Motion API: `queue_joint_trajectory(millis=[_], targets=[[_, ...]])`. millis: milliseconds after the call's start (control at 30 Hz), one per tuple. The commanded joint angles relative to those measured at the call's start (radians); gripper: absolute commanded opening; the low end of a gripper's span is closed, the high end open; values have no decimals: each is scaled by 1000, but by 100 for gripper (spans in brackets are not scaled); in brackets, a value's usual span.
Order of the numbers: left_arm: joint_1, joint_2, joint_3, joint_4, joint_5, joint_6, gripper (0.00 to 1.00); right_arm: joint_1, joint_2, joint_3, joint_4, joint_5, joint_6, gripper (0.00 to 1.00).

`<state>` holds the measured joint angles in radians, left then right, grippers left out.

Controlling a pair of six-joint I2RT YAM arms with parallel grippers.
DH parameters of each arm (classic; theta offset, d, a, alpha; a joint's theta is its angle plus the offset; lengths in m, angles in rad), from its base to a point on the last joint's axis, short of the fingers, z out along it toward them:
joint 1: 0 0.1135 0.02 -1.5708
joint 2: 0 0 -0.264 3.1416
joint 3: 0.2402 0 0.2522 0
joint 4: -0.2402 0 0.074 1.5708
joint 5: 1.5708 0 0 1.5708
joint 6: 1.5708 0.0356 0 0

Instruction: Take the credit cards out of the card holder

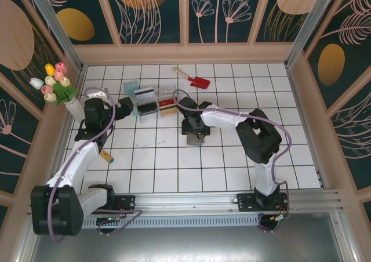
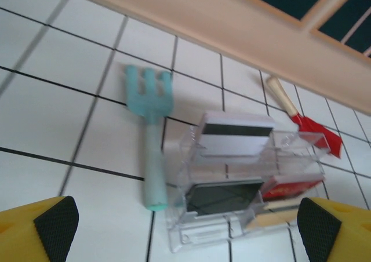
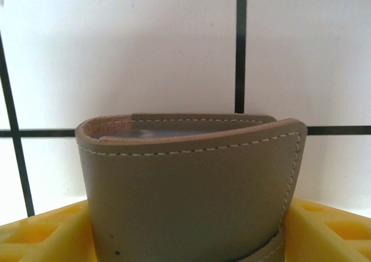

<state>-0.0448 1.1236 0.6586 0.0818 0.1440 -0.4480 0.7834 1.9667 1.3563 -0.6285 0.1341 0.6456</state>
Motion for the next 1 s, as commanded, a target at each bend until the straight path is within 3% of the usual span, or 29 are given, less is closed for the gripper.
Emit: queue_joint_trajectory(millis=[0,133,267,433,633,767,967], targets=[[5,50,71,-40,182,-49,99,-10,2,25,7,1,46,84],[-5,88,128,-34,255,-97,98,-32,-54,12,16,-23,15,93],[-56,128,176,-39,281,-134,98,-59,-163,-44,71,-61,13,96],[-181,214,262,-91,274,-177,98,-121,-291,-186,129,-114,18,89],[-314,358,360,-129,289,-252,92,-223,-378,-341,220,-282,32,76],[-409,459,370,-131,306,-303,88,-228,-394,-385,241,-288,57,70],[-522,614,386,-122,333,-358,73,-230,-359,-375,220,-265,52,61]])
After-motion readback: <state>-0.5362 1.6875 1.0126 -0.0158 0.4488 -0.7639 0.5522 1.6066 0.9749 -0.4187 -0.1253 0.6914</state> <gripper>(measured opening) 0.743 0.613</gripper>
